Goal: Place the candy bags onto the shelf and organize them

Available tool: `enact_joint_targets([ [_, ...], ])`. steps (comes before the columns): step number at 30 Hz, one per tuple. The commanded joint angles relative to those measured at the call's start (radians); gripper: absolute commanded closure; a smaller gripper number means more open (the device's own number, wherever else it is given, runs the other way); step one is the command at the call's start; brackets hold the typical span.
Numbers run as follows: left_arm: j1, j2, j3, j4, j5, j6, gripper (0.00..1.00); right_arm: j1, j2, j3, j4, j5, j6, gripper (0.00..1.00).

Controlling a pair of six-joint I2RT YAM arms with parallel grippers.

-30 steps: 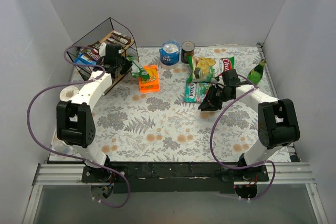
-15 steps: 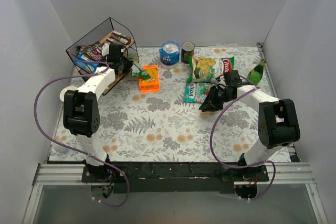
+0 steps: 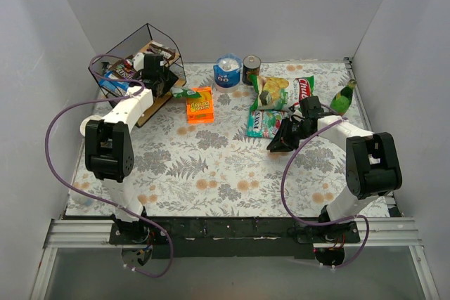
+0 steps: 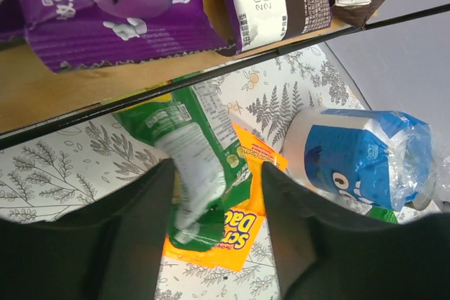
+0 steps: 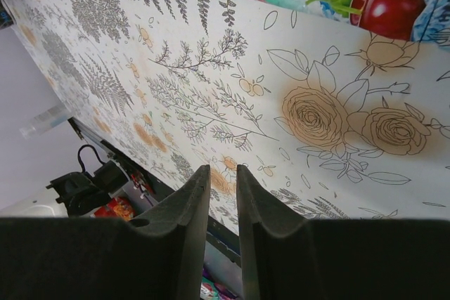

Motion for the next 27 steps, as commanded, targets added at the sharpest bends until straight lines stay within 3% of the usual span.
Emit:
enact_joint_targets([
  [1,-0.016,-0.038,0.012,-0.014,-0.038,0.02,0.46,-0.005,-0.007,-0.011,0.006,-0.023,-0.017,0.71],
  [16,-0.134,-0.155,-0.258,0.0,-0.043,-0.178,0.36,-0.009,0.004,-0.03,0.015,-0.037,-0.024,0.71],
  [21,-0.172,-0.16,-0.316,0.055,-0.053,-0.181,0.51,-0.008,0.003,-0.034,0.014,-0.039,-0.037,0.71],
  [27,-0.192,-0.114,-0.321,0.116,-0.179,-0.076,0.51,-0.008,-0.005,-0.037,0.014,-0.046,-0.04,0.71],
])
